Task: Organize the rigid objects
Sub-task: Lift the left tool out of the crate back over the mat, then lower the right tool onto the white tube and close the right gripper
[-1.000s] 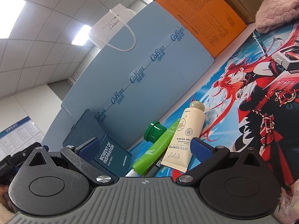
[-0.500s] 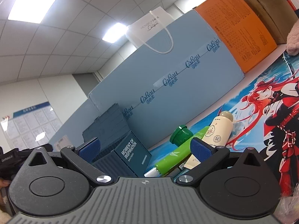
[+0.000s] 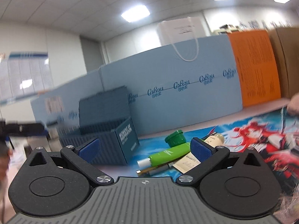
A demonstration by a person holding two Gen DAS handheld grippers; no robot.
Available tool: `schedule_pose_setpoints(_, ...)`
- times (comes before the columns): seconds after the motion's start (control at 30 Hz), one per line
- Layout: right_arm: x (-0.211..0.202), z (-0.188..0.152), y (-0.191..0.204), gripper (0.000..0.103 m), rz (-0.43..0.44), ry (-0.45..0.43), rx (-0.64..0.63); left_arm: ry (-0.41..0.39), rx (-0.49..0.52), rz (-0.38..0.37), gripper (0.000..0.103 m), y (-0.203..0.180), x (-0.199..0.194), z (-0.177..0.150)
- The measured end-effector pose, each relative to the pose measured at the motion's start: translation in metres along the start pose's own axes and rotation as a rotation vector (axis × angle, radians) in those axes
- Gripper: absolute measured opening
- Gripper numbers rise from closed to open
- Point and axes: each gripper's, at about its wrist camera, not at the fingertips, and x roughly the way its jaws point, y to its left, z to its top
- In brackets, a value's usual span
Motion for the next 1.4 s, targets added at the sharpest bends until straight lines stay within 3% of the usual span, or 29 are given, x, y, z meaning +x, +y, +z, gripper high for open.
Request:
schedule_pose_setpoints(0.2,-0.006,-0.001,0.020,0.103,-0.057,0.139,-0.297,-0.043,0.032,-0.094,0.101,-0.011,0.012,-0.007)
schedule_pose_setpoints(0.33,-0.008,-0.007,0.022,0.103,-0.091,0.256,-0.479,-0.070,0.124,-0.059,0.102,-0.009,0.015,-0.023)
schedule_pose_setpoints(0.5,-0.002,-0.013,0.014,0.103,-0.117,0.388,-0.598,-0.053,0.064,-0.055,0.102,0.009,0.024,-0.033)
schedule_pose_setpoints(0.97,0.036,-0.014,0.010,0.103,-0.064,0.467,-0.629,0.057,0.011,-0.005,0.102,0.020,0.046,-0.050)
schedule_pose_setpoints(1.1,0.046,-0.012,0.004,0.099,-0.051,0.497,-0.608,0.060,0.022,-0.013,0.102,0.019,0.046,-0.051)
schedule_pose_setpoints(1.2,0.055,-0.011,-0.004,0.088,-0.044,0.524,-0.584,0.064,0.029,-0.018,0.102,0.017,0.046,-0.052)
schedule_pose_setpoints(1.4,0.075,-0.010,-0.017,0.083,-0.006,0.546,-0.502,0.080,0.026,-0.031,0.102,0.017,0.048,-0.052)
